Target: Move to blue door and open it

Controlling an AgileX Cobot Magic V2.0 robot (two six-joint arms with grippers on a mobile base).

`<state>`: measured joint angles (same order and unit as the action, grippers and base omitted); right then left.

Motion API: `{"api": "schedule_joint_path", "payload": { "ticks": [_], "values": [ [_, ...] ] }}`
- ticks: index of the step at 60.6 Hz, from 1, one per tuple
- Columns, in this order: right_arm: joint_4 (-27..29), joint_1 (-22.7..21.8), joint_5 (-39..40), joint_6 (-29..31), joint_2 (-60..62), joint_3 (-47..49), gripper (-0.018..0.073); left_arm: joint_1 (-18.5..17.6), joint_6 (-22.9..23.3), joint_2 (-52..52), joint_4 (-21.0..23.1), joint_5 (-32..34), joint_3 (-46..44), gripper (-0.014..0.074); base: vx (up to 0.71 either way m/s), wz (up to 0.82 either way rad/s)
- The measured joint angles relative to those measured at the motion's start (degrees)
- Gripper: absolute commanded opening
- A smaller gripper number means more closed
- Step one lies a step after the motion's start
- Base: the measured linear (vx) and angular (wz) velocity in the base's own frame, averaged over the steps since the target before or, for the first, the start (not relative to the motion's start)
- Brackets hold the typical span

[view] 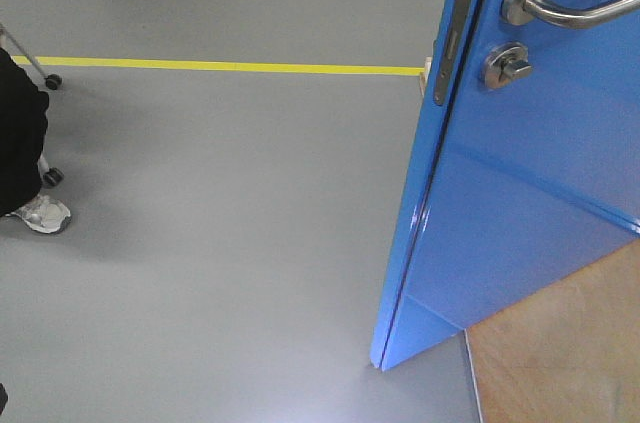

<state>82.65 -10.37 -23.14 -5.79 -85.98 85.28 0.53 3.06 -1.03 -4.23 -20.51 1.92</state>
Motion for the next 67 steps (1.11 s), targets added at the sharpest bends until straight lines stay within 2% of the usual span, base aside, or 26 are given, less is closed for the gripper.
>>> {"api": "schedule_joint_path", "payload": {
  "ticks": [67],
  "values": [
    [0.04, 0.79, -4.51, -0.11, 0.0, 0.06, -0.0004, 0.0, 0.0, 0.0, 0.0, 0.0, 0.0, 0.0071, 0.2, 0.04]
  ]
}}
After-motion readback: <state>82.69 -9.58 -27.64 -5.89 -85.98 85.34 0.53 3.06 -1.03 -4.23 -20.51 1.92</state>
